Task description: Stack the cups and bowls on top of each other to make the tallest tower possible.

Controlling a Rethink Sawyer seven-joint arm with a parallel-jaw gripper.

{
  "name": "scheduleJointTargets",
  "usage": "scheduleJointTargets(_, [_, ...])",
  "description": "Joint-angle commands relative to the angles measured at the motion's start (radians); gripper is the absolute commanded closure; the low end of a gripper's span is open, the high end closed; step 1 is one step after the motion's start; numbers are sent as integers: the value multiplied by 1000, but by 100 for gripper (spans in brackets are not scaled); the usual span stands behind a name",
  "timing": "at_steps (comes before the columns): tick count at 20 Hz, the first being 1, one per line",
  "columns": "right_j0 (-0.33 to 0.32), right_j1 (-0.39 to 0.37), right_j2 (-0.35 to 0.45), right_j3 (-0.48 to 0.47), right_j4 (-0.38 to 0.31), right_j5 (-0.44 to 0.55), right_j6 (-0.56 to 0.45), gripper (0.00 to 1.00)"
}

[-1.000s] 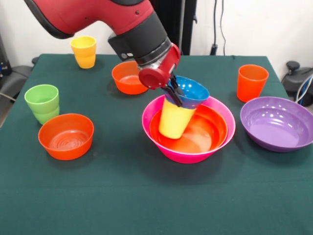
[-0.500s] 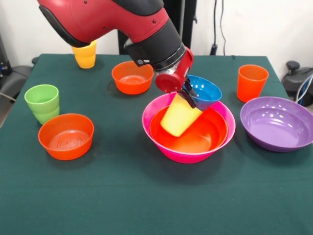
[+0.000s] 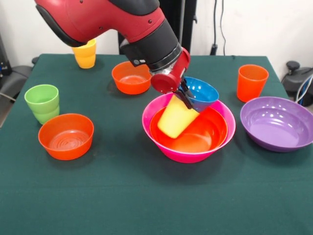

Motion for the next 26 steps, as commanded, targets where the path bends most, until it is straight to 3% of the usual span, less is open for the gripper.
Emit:
scheduleJointTargets(1, [-2, -38, 20, -45, -51, -56, 104, 100])
scheduleJointTargets(8, [-11, -58, 40, -59, -83, -98, 78, 100])
scheduleJointTargets(19, [-13, -59, 34, -58, -80, -87, 69, 100])
scheduleJointTargets(26, [20, -74, -13, -74, -103, -81, 80, 100])
